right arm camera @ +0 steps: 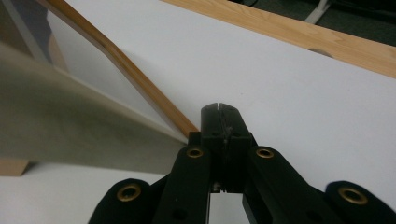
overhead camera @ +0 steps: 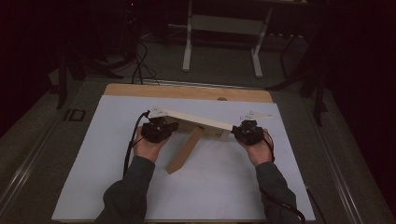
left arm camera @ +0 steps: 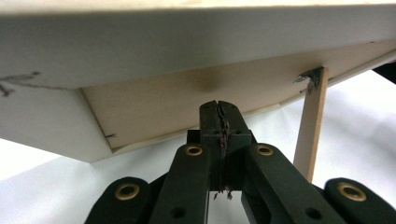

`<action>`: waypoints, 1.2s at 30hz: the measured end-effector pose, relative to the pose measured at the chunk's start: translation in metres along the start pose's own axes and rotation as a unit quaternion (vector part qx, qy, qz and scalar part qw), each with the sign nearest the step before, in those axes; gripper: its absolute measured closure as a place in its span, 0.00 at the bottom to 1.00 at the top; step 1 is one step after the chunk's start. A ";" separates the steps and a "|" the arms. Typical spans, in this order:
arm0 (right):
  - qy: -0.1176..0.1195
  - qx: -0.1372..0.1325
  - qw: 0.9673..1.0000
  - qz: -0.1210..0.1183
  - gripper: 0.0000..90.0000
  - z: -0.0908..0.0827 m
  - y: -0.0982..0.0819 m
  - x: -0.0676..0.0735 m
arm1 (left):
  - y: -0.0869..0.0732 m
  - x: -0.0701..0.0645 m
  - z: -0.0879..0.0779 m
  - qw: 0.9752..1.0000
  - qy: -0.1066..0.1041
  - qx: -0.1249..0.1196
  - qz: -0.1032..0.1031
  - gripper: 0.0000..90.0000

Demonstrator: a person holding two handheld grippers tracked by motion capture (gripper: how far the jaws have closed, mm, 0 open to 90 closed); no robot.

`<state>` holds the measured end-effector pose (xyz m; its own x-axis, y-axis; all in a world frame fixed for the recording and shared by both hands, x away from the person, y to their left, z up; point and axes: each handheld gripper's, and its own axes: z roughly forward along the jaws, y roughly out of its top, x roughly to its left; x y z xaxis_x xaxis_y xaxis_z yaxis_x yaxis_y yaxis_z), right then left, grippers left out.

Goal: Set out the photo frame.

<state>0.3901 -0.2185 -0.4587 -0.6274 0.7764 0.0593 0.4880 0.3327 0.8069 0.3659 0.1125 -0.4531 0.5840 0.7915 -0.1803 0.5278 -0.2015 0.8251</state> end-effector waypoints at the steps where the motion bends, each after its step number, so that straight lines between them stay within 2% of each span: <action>1: 0.001 0.000 1.000 0.002 1.00 0.001 0.000 0.000 | 0.000 0.000 0.001 1.000 0.000 0.000 -0.001 1.00; 10: 0.016 0.004 1.000 0.013 1.00 0.007 0.001 -0.003 | 0.002 0.001 0.004 1.000 0.004 0.006 -0.002 1.00; 17: 0.016 0.005 1.000 0.010 1.00 0.006 0.002 -0.002 | 0.005 0.000 0.006 1.000 0.006 0.011 -0.003 1.00; 24: 0.018 0.002 1.000 0.001 1.00 0.004 0.005 0.002 | 0.008 -0.006 0.007 1.000 0.002 0.011 0.001 1.00; 36: 0.023 0.002 1.000 0.002 1.00 0.004 0.005 0.006 | 0.015 -0.016 0.007 1.000 -0.008 0.011 0.007 1.00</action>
<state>0.3913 -0.2105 -0.4563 -0.6532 0.7519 0.0890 0.4925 0.3326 0.8043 0.3687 0.0930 -0.4410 0.6014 0.7788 -0.1783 0.5333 -0.2251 0.8154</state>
